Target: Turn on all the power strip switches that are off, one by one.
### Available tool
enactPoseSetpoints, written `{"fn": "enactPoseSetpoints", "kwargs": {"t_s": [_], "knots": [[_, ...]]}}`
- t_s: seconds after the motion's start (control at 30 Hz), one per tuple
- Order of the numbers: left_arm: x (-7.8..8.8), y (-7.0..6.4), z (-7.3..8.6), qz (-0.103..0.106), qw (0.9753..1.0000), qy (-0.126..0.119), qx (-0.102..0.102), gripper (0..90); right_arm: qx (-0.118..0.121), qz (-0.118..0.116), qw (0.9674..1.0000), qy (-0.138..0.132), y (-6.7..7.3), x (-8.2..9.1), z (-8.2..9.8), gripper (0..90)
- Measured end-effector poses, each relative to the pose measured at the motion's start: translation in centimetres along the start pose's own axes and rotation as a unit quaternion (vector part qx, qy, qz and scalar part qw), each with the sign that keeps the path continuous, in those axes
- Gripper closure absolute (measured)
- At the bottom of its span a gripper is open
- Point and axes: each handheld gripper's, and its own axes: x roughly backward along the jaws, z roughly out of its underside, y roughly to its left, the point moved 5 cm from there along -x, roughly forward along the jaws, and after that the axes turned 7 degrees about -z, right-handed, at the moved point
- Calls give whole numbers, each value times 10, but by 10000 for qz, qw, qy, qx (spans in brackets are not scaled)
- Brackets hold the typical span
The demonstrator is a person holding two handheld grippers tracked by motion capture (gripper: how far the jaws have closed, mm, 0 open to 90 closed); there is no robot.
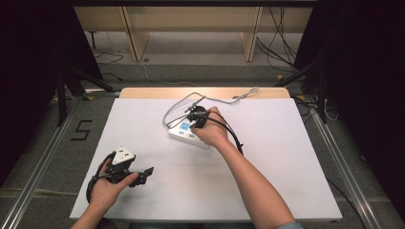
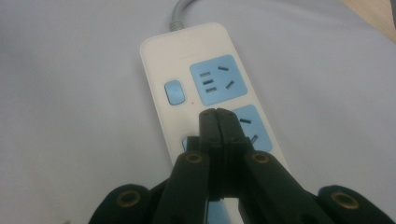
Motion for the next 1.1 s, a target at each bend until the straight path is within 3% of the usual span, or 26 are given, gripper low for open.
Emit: {"fn": "enactPoseSetpoints", "kwargs": {"t_s": [1.1], "knots": [[0,0,0,-6,10000,11,-25,155,-155,68,9998,80,-14,16,22,900]]}}
